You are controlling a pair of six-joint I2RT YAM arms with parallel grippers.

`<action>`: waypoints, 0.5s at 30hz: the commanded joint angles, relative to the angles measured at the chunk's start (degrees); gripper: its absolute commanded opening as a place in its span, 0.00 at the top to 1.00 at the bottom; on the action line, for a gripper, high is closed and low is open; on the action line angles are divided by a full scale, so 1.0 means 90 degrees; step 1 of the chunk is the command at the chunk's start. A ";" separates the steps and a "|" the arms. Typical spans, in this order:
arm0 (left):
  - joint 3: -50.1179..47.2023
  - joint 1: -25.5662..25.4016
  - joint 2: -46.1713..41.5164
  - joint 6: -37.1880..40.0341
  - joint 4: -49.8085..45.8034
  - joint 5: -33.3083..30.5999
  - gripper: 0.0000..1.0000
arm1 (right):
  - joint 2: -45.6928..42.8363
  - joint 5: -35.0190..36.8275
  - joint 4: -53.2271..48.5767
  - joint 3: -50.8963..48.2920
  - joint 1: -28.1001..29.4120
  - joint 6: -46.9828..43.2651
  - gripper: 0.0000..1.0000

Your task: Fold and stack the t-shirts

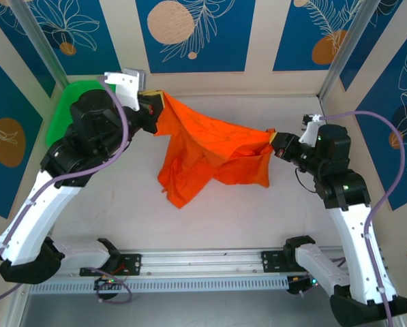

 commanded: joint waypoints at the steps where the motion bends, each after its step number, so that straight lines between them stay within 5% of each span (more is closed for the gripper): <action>1: 0.0362 0.0047 -0.0488 -0.0324 0.0183 0.0896 1.00 | -0.0386 -0.0585 0.0145 0.0486 0.0008 0.0057 0.96; 6: 0.0574 0.0045 -0.0817 -0.0562 0.0210 0.0893 1.00 | -0.0481 -0.0752 0.0321 0.0805 0.0130 0.0335 0.93; 11: 0.1323 0.0100 -0.0147 -0.0545 -0.0599 -0.0912 1.00 | 0.0615 0.0065 -0.0143 0.1392 0.0192 0.0387 0.89; 13: 0.1455 0.0538 0.0387 -0.0696 -0.0851 -0.1176 1.00 | 0.1423 0.0181 -0.0177 0.1634 0.0218 0.0212 0.84; 15: 0.1593 0.1487 0.1059 -0.1255 -0.1126 -0.0525 1.00 | 0.2432 0.0375 -0.0199 0.1953 0.0240 0.0058 0.77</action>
